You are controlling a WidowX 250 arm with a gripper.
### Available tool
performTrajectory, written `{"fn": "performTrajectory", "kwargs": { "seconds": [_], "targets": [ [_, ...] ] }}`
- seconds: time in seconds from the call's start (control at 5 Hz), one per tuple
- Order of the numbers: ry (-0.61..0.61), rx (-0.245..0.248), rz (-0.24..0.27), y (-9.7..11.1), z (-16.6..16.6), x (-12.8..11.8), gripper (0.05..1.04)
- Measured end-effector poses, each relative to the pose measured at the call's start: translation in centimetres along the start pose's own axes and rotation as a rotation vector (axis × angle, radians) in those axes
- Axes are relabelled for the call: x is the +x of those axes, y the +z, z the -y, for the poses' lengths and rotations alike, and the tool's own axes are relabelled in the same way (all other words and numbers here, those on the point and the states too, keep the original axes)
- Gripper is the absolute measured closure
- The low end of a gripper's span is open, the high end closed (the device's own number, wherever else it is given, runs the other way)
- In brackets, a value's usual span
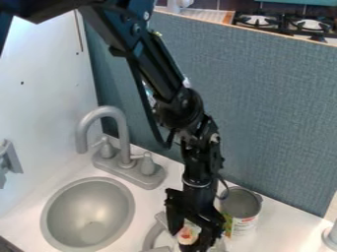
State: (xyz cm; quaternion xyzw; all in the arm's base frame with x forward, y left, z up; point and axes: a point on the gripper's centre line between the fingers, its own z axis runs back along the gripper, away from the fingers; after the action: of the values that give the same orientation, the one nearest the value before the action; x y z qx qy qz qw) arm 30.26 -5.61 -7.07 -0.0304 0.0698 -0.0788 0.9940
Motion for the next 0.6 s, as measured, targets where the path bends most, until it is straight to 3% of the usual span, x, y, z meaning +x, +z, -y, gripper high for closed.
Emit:
{"fn": "performTrajectory", "kwargs": {
  "seconds": [0.2,0.4,0.6],
  "targets": [
    [0.007,0.008,-0.050,-1.40,-0.90,-0.12,0.083],
    [0.008,0.019,-0.054,-1.55,-1.11,0.39,0.137],
    [-0.010,0.006,-0.058,-1.34,-1.26,0.24,0.392]
  ]
}}
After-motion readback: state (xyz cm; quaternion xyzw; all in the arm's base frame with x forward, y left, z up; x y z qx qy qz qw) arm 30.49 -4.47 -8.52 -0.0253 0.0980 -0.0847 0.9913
